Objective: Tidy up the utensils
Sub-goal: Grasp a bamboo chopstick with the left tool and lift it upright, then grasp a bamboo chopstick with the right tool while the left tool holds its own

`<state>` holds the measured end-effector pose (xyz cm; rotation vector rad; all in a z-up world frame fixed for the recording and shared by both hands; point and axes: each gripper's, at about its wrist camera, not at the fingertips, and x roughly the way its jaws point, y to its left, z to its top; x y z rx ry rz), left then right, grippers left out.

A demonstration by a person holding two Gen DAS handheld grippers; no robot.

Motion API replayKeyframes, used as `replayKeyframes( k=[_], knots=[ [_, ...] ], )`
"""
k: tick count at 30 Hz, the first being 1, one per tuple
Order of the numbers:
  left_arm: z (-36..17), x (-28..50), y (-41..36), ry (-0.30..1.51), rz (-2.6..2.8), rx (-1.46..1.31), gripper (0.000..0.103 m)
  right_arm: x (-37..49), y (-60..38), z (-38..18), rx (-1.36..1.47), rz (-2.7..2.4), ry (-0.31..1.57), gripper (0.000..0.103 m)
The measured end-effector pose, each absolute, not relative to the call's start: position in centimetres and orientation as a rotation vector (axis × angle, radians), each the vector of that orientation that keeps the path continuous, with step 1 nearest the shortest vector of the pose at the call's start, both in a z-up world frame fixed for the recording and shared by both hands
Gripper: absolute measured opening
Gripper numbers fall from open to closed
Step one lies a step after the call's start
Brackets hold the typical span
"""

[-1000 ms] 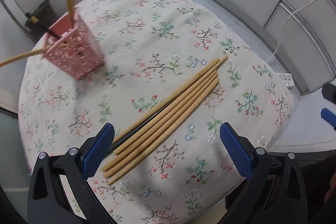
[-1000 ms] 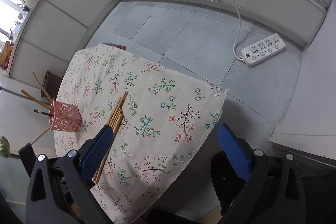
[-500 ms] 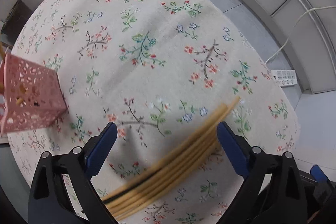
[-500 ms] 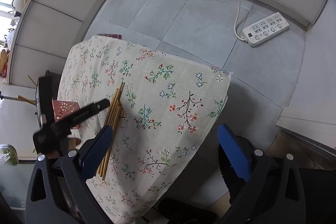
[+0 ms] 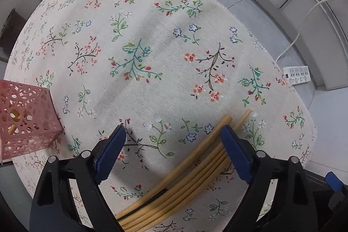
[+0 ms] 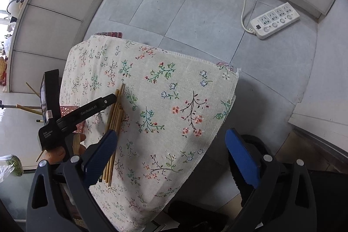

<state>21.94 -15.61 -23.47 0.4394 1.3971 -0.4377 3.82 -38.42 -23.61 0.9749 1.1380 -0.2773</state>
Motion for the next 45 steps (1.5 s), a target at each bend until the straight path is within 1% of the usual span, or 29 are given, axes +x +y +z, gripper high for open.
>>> replayKeyframes(
  k=[2,3,4,5,8,10,12,17,20,22,27,32,38,45],
  knots=[
    [-23.7,22.1,-15.7,1.376,-0.401,0.455,0.083,3.8,-38.5,-23.8,0.981,-0.276,1.146,0.097],
    [-23.7,22.4,-15.4,1.378,-0.393,0.462,0.073,3.8,-38.5,-23.9,0.988,-0.276,1.151,0.097],
    [-24.0,22.6,-15.2,1.401,-0.401,0.449,0.071,3.8,-38.6,-24.1,0.995,-0.276,1.157,0.097],
    [-24.1,22.7,-15.0,1.405,-0.405,0.429,0.070,3.9,-38.6,-24.2,0.999,-0.276,1.161,0.097],
    [-24.0,23.0,-14.7,1.411,-0.412,0.397,0.063,3.9,-38.7,-24.2,1.003,-0.279,1.163,0.097],
    [-23.8,22.9,-15.1,1.406,-0.436,0.414,0.053,3.9,-38.7,-24.1,1.001,-0.282,1.157,0.097],
    [-23.5,22.9,-15.1,1.407,-0.452,0.428,0.048,3.9,-38.6,-24.1,1.003,-0.283,1.155,0.097],
    [-23.8,22.9,-16.1,1.411,-0.489,0.446,0.046,4.0,-38.5,-24.4,1.006,-0.277,1.168,0.097],
    [-23.9,22.8,-15.5,1.403,-0.486,0.447,0.033,3.9,-38.7,-24.5,1.025,-0.277,1.165,0.097],
    [-23.7,22.8,-15.0,1.393,-0.483,0.446,0.017,3.9,-38.7,-24.5,1.034,-0.280,1.162,0.097],
    [-23.2,22.0,-13.6,1.347,-0.477,0.444,0.008,4.1,-38.1,-24.3,1.020,-0.269,1.168,0.097],
    [-21.9,20.8,-12.0,1.255,-0.446,0.438,0.007,4.7,-37.4,-24.2,1.010,-0.283,1.163,0.097],
    [-16.3,15.7,-7.7,1.084,-0.413,0.429,0.007,7.7,-35.4,-23.5,0.981,-0.259,1.166,0.097],
    [-10.7,8.7,-2.6,0.947,-0.370,0.356,0.007,13.0,-33.7,-22.8,0.991,-0.252,1.175,0.096]
  ],
)
